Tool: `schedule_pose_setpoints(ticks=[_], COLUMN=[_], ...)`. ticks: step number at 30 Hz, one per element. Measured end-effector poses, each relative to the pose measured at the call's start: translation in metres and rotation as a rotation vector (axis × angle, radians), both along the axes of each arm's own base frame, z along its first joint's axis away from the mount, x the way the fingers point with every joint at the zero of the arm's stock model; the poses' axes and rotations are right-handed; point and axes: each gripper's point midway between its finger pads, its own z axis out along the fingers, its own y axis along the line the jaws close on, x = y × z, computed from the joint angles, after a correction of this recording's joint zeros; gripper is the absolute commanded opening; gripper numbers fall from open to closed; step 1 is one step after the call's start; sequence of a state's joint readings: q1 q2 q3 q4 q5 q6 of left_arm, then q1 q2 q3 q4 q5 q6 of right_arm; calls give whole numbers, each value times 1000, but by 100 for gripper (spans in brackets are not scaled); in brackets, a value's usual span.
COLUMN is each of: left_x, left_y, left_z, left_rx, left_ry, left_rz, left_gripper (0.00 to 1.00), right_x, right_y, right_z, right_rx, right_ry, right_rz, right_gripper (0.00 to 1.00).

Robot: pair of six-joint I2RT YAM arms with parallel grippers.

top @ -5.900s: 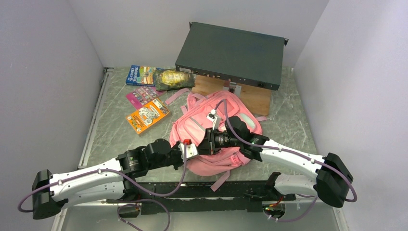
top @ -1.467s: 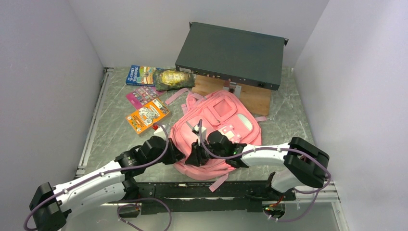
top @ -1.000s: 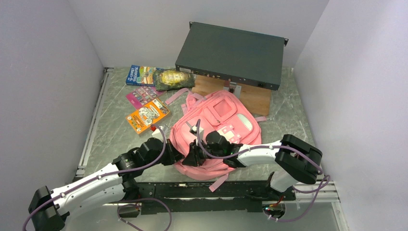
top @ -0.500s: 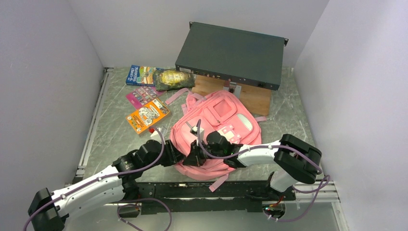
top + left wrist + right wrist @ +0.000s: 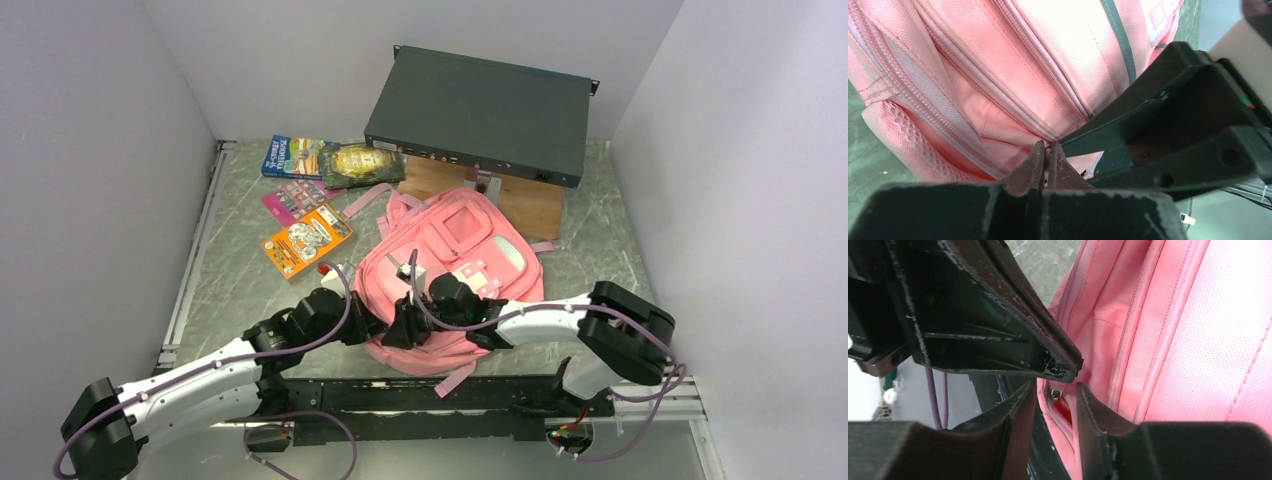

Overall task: Pack the student bag
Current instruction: Unzip the student bag at the center of the board.

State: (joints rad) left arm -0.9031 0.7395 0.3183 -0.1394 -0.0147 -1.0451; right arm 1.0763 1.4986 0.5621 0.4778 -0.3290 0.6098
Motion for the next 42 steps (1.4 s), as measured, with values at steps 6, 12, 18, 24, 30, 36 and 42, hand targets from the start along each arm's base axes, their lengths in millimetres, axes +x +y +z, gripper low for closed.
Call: schedule_pose_setpoints(ticks=[6, 12, 18, 24, 30, 36, 42], left_x=[2, 3, 2, 0, 1, 1, 1], left_y=[1, 0, -2, 1, 3, 3, 7], left_z=[5, 11, 20, 29, 27, 27, 27], left_rx=[18, 6, -30, -56, -45, -44, -35], left_ry=[-43, -69, -92, -129, -131, -134, -138], left_rz=[-19, -26, -30, -20, -11, -8, 5], left_gripper=[0, 0, 0, 0, 0, 0, 0], right_x=[2, 5, -3, 1, 6, 7, 6], right_y=[-14, -43, -50, -46, -46, -41, -33], right_z=[27, 17, -2, -11, -9, -12, -18], right_rx=[-99, -258, -359, -414, -445, -458, -450], right_ry=[-137, -220, -251, -292, -356, -379, -389], right_rz=[-29, -36, 30, 34, -6, -11, -3], right_gripper=[51, 47, 47, 28, 36, 40, 0])
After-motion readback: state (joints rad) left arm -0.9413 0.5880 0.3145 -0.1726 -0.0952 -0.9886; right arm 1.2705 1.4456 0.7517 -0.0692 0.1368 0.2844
